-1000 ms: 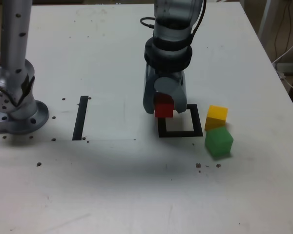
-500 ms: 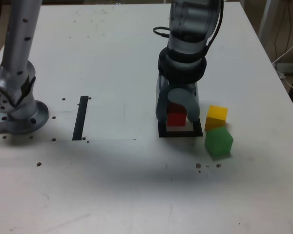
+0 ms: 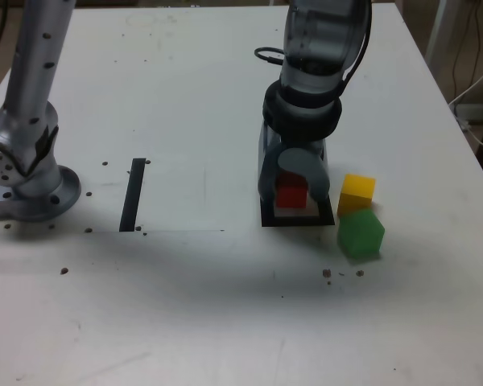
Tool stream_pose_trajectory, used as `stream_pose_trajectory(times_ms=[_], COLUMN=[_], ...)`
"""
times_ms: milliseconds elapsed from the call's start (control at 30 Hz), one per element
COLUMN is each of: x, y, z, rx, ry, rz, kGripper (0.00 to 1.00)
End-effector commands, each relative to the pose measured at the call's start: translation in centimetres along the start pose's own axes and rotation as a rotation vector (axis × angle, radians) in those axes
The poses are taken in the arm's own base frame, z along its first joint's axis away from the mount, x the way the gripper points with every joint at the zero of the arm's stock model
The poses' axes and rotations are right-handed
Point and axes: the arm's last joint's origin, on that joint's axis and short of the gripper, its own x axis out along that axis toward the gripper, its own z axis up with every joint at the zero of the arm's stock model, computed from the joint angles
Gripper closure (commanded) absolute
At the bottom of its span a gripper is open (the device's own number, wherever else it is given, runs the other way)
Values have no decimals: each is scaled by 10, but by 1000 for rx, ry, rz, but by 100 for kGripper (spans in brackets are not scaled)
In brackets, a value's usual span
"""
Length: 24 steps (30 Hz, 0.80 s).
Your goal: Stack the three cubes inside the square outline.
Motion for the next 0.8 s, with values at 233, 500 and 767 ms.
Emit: stream_pose_trajectory(times_ms=[233,500,767], x=[5,3,-23], y=[5,9,11], z=[2,-2,-19], rx=[-7,-15,-11], ry=[6,3,-32], rz=[16,33,49], kGripper=[9,1,1])
